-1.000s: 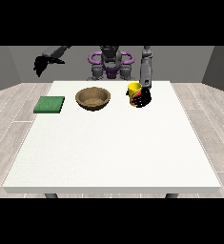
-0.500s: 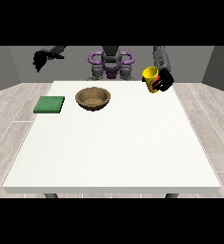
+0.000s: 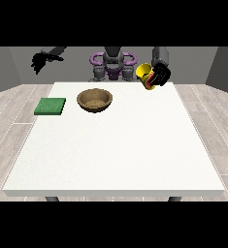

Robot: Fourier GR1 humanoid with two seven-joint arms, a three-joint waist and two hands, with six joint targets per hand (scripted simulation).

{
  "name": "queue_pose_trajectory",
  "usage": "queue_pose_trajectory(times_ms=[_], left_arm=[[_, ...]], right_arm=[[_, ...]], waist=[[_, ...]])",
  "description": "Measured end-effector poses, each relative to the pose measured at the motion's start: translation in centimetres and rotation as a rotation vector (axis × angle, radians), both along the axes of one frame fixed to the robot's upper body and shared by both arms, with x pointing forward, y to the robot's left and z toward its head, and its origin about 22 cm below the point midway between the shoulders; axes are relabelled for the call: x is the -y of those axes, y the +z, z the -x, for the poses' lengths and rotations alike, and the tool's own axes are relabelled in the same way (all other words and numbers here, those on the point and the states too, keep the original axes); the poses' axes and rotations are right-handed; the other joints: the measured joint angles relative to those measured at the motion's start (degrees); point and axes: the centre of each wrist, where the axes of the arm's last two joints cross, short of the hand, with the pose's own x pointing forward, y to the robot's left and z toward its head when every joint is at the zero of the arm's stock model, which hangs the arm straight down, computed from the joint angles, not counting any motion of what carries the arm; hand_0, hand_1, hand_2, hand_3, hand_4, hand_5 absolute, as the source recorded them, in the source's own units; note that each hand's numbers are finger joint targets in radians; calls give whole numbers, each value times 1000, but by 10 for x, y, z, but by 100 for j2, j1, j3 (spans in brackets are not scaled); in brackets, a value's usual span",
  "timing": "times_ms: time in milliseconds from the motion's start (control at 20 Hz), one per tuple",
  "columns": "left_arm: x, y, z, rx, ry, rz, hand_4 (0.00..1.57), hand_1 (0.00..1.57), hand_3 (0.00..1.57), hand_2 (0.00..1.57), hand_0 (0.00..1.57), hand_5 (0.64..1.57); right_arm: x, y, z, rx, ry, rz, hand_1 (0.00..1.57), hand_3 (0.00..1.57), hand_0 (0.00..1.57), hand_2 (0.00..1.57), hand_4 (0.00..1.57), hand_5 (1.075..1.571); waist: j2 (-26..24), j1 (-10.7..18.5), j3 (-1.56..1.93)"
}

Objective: Pick the cup and pour the ball into the bowl, then pick the bowl and place it on the pad

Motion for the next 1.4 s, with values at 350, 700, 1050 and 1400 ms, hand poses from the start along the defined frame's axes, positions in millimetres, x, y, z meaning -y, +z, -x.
queue_pose_trajectory(times_ms=[350,700,1050,1400], left_arm=[[64,9,-14,6,31,-225,1571,1559,1571,1571,1559,1207],[131,30,-23,46,-36,-574,1505,1490,1571,1571,1490,1316],[191,22,-11,74,-161,-966,1556,1533,1571,1571,1533,1164],[210,10,-3,128,-203,-1368,1529,1451,1571,1571,1451,1143]], right_arm=[[3,-2,-5,-8,15,-7,0,0,0,0,0,1570],[14,-13,0,-46,9,-14,0,0,0,0,0,1571],[17,-10,-8,-37,20,-29,0,0,0,0,0,1570],[20,-13,-7,-48,21,-30,0,0,0,0,0,1571]], waist=[[-148,-114,2],[-365,-100,10],[-330,-179,7],[-406,-136,3]])
